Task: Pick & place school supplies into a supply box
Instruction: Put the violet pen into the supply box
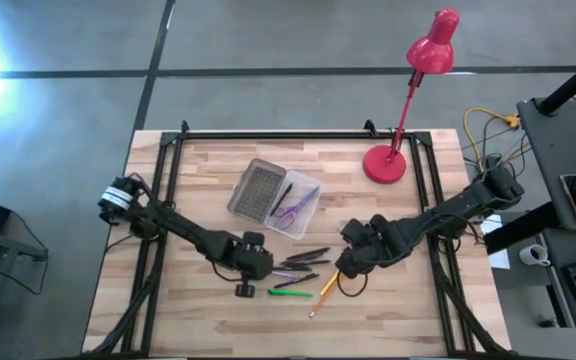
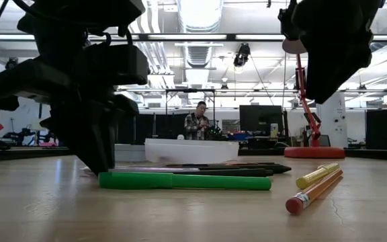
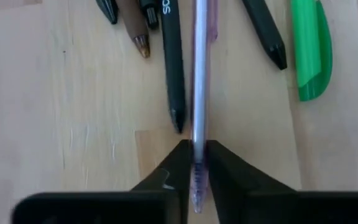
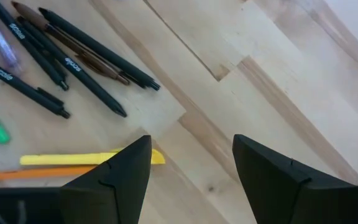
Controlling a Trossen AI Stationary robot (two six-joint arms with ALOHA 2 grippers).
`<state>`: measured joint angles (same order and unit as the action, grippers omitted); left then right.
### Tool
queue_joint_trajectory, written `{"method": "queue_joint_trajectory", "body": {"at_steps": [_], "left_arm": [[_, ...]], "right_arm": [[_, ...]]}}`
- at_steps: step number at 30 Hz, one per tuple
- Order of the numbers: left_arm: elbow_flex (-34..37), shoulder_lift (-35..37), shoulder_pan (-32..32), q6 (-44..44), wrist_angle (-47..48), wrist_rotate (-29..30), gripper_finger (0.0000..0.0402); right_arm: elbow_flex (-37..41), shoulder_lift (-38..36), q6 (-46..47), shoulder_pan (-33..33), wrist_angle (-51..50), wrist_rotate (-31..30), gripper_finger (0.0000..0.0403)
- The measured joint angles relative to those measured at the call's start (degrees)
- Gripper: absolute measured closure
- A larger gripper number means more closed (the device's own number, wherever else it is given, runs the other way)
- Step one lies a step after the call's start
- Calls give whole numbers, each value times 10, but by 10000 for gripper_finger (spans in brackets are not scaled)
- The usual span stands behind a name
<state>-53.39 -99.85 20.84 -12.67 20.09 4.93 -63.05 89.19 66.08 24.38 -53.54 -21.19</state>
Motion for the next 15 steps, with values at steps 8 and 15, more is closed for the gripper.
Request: {"method": "queue_joint_trajectory", "body": {"at_steps": [8, 15], "left_arm": [[8, 61, 14, -65, 88, -33, 390], [16, 204, -11, -311, 76, 17, 392]], "right_arm": [[-3, 0, 2, 2, -5, 0, 183], [-3, -14, 113, 2, -33, -39, 183]]}}
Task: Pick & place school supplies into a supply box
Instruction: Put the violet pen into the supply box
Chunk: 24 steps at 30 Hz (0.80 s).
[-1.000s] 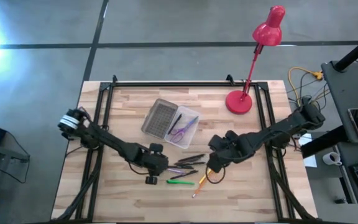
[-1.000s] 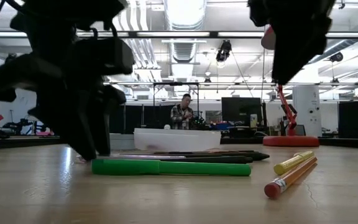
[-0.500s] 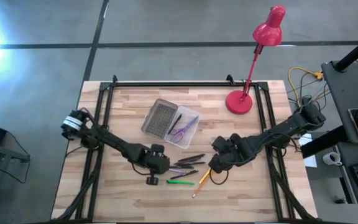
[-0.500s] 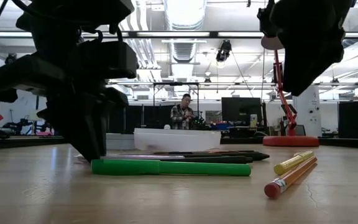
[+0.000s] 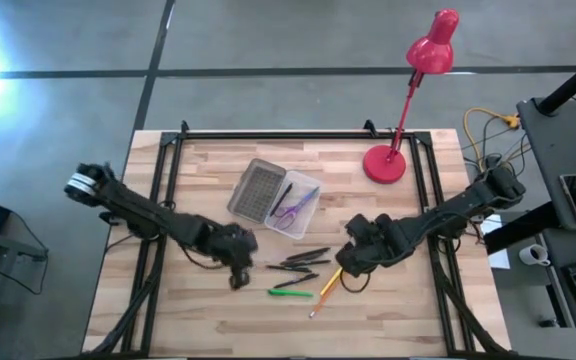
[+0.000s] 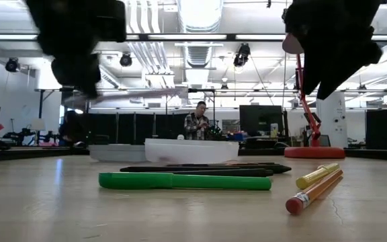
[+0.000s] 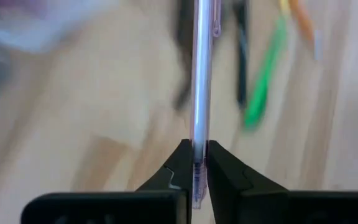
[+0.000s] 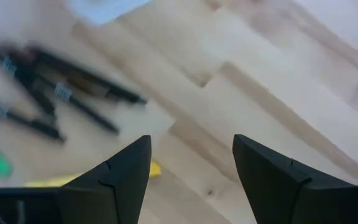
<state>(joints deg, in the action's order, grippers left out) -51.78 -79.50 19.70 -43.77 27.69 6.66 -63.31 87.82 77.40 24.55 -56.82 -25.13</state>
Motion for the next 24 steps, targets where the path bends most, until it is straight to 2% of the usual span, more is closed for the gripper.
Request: {"method": "queue_joint_trajectory", "body": {"at_steps": [3, 6, 10, 15, 19, 24], "left_arm": [[7, 34, -43, -105, -43, 68, 392], [22, 32, -96, -169, -115, 99, 392], [23, -4, -158, -178, -213, 82, 392], [9, -79, -205, -169, -217, 21, 392], [-1, -136, -225, -179, -222, 19, 389], [-22, -178, -247, -183, -223, 20, 353]], "right_arm": [[0, -13, 87, -1, -12, -33, 183], [1, -27, 153, -4, -13, -56, 183], [1, -35, 169, -12, -13, -67, 183], [1, -38, 165, -14, -13, -67, 183], [1, -37, 112, -13, -7, -48, 183], [2, -36, -81, -5, 9, 35, 183]]}}
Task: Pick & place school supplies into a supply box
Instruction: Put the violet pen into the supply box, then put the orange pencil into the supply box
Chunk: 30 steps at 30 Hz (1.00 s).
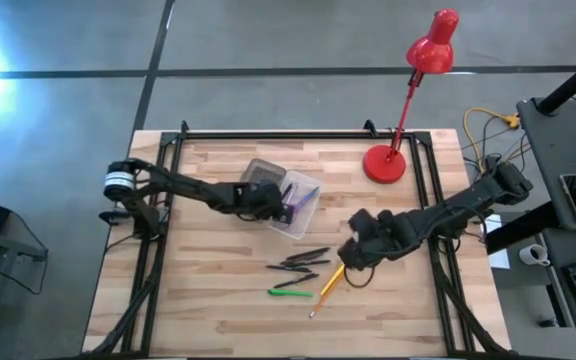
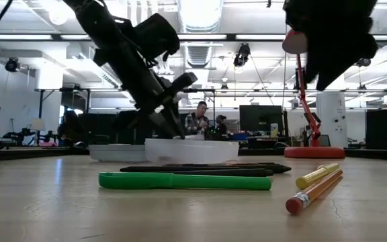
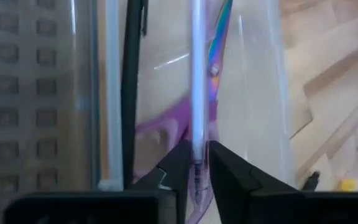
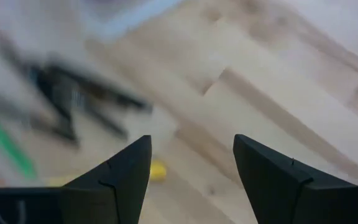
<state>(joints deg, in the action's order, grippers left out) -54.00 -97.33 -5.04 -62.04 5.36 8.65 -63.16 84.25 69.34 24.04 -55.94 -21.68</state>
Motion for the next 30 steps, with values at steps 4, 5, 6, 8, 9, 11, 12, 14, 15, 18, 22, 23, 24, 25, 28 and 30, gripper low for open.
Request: {"method": "queue_joint_trajectory", "body": {"at_steps": [4, 5, 6, 8, 9, 11, 12, 14, 15, 18, 22, 23, 24, 25, 28, 30], "left_arm": [[-18, -7, -13, -6, 1, 2, 326], [-22, -6, -16, -6, 2, 2, 321], [-27, -4, -19, -6, 6, 3, 318], [-38, 2, -24, 4, 23, 3, 311], [-44, 5, -25, 12, 38, 3, 309], [-55, 14, -23, 37, 63, 1, 304], [-61, 20, -19, 50, 67, 0, 303], [-69, 34, -8, 78, 68, -1, 302], [-73, 40, 0, 90, 68, -1, 302], [-79, 63, 23, 106, 69, -2, 302], [-79, 94, 56, 108, 69, -1, 302], [-79, 101, 63, 108, 68, -1, 301], [-78, 107, 71, 108, 68, 0, 301], [-77, 113, 79, 108, 68, 0, 301], [-75, 123, 98, 107, 70, 4, 301], [-75, 129, 108, 103, 69, 4, 301]], "right_arm": [[0, 1, -153, 27, 3, 25, 183], [1, 2, -188, 34, 2, 26, 183], [2, 2, -227, 39, 2, 28, 183], [4, 2, -289, 48, 2, 43, 183], [4, 2, -298, 51, 6, 54, 183], [4, 2, -302, 58, 25, 75, 183], [4, 5, -319, 62, 41, 82, 183], [4, 15, -397, 73, 77, 102, 183], [5, 24, -451, 81, 96, 112, 183], [5, 57, -603, 100, 148, 148, 183], [-16, 118, -677, 115, 159, 177, 184], [-23, 131, -683, 117, 162, 177, 184], [-32, 146, -690, 118, 162, 177, 184], [-42, 160, -697, 118, 168, 177, 184], [-65, 193, -715, 113, 201, 179, 184], [-70, 204, -725, 106, 232, 193, 184]]}}
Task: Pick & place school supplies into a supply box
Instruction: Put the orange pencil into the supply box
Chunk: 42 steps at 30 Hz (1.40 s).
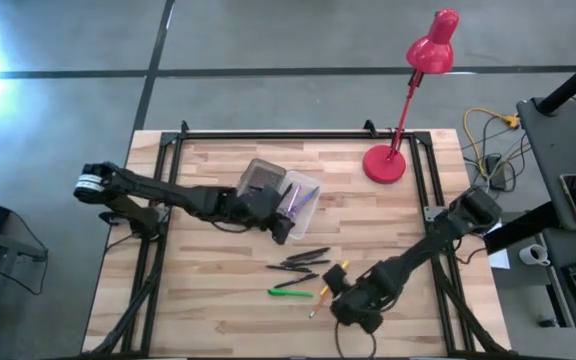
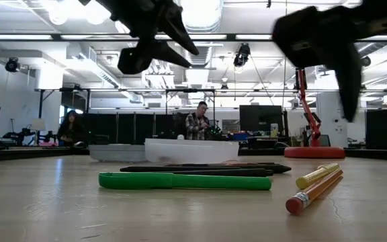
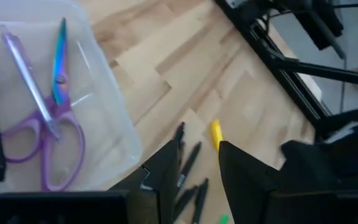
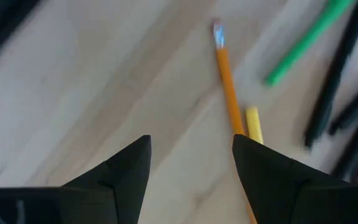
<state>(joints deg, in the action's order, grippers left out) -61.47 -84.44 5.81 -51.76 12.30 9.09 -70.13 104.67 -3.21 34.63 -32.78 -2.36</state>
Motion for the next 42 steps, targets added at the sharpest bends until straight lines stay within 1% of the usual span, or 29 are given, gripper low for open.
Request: {"method": "queue_joint_trajectory", "body": {"at_steps": [2, 8, 12, 16, 18, 22, 29, 31, 32, 35, 36, 38, 40, 42], "left_arm": [[0, 3, 7, -12, 0, 1, 301], [0, 25, 30, -13, 41, 12, 301], [3, 59, 48, -13, 94, 51, 301], [21, 111, 54, -12, 101, 76, 301], [35, 138, 55, -13, 100, 83, 301], [71, 191, 54, -16, 101, 108, 301], [134, 263, 54, -57, 98, 139, 301], [148, 278, 54, -61, 97, 139, 301], [154, 284, 54, -64, 96, 139, 301], [168, 295, 54, -77, 94, 143, 301], [169, 296, 54, -78, 93, 147, 301], [171, 295, 54, -78, 93, 153, 301], [171, 292, 54, -78, 92, 155, 301], [167, 283, 54, -78, 92, 160, 301]], "right_arm": [[-1, 10, -2, -7, 31, 20, 184], [-6, 48, 16, -29, 99, 26, 184], [-23, 88, 16, -46, 93, 25, 184], [-43, 118, 18, -57, 78, 46, 185], [-51, 127, 21, -58, 61, 51, 192], [-53, 127, 30, -59, 28, 52, 232], [-52, 122, 31, -58, -13, 50, 344], [-52, 117, 32, -58, -26, 50, 375], [-53, 113, 33, -58, -35, 50, 383], [-59, 84, 63, -58, -71, 50, 388], [-64, 69, 80, -61, -65, 50, 389], [-70, 21, 128, -72, -59, 49, 389], [-64, -25, 192, -91, -59, 35, 390], [-50, -59, 267, -117, -52, 3, 390]]}}
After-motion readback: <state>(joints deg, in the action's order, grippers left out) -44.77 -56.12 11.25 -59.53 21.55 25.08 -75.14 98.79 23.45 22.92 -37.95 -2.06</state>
